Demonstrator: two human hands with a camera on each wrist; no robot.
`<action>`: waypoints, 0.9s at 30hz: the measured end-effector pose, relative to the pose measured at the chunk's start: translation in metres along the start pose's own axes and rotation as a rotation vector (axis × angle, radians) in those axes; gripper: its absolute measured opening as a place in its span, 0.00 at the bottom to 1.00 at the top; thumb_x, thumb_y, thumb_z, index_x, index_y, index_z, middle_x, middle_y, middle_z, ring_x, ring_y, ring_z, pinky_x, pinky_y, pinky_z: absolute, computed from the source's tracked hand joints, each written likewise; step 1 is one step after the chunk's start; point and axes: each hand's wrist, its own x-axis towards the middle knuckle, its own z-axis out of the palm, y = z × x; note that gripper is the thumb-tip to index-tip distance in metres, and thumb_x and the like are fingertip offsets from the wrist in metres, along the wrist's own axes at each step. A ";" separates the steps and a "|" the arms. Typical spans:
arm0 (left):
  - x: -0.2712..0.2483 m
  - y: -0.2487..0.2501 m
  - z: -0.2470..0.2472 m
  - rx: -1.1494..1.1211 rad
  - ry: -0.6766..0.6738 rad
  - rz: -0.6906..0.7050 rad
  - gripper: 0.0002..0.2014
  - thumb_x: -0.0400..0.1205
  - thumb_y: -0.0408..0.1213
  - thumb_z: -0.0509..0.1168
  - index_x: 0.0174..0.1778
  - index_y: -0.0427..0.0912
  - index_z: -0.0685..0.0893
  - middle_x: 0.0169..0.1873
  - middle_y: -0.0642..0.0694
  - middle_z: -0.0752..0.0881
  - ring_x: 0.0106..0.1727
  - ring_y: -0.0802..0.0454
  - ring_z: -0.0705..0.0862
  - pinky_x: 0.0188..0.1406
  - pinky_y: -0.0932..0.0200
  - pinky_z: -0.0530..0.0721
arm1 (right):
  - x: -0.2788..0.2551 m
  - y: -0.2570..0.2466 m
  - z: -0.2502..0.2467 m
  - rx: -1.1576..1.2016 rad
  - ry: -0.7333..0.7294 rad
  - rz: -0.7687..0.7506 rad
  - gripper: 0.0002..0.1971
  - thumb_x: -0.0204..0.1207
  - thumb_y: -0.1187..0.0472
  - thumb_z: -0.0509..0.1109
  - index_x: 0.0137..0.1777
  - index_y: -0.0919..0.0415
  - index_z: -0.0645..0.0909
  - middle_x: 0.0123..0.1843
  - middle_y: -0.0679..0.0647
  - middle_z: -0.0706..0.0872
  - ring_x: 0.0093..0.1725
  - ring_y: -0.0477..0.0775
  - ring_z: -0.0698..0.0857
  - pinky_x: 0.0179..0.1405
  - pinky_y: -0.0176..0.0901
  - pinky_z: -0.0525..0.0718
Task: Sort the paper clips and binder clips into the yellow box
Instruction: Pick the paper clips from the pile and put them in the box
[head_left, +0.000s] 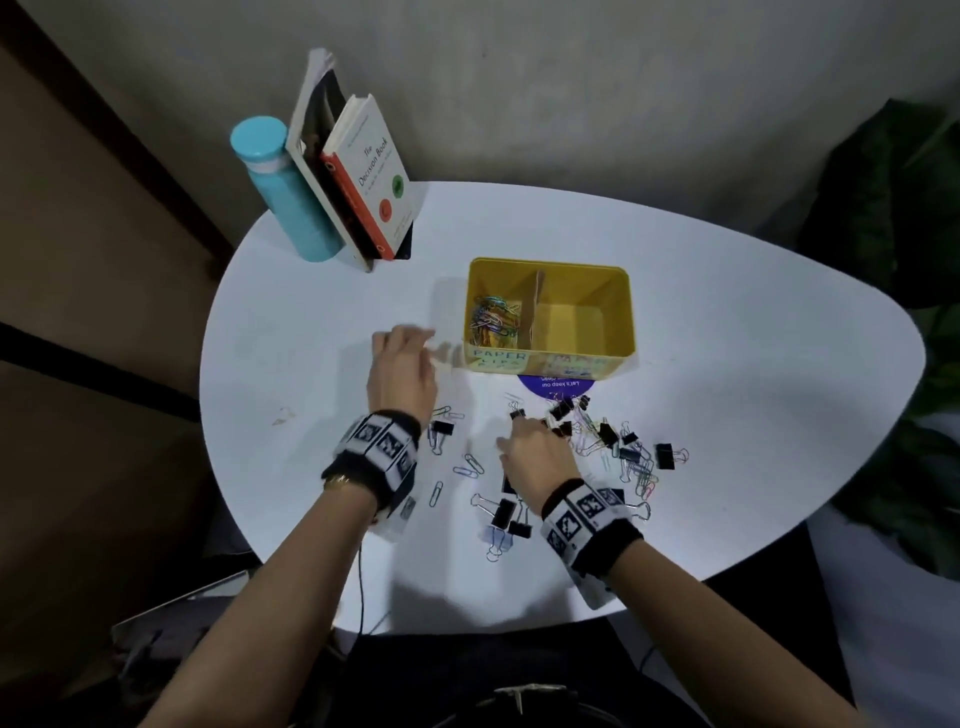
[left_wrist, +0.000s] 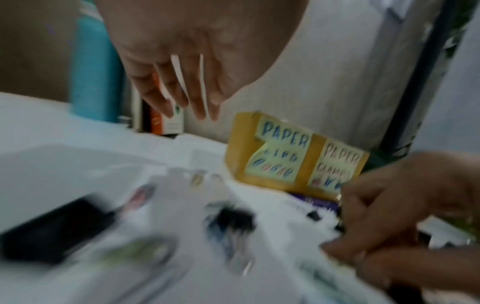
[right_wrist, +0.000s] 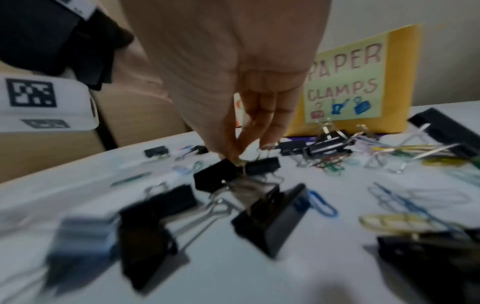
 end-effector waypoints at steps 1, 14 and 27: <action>-0.013 -0.017 -0.001 0.017 -0.039 -0.012 0.14 0.79 0.24 0.59 0.56 0.39 0.85 0.55 0.42 0.85 0.60 0.42 0.74 0.50 0.47 0.83 | -0.004 -0.006 0.002 -0.030 -0.011 -0.058 0.04 0.67 0.72 0.72 0.40 0.65 0.86 0.39 0.59 0.82 0.39 0.61 0.85 0.23 0.41 0.76; -0.067 -0.056 0.001 0.559 -0.626 0.023 0.29 0.85 0.41 0.43 0.81 0.40 0.41 0.83 0.45 0.45 0.82 0.46 0.39 0.77 0.32 0.36 | 0.004 -0.017 0.012 -0.208 -0.105 -0.324 0.37 0.71 0.67 0.68 0.80 0.57 0.60 0.83 0.54 0.60 0.81 0.53 0.60 0.75 0.63 0.61; -0.119 -0.093 -0.006 0.277 -0.474 -0.037 0.32 0.78 0.45 0.29 0.78 0.41 0.31 0.80 0.48 0.33 0.83 0.52 0.45 0.79 0.41 0.50 | 0.034 -0.018 0.000 -0.175 -0.120 -0.268 0.33 0.84 0.59 0.54 0.82 0.57 0.38 0.85 0.53 0.38 0.84 0.53 0.43 0.81 0.58 0.45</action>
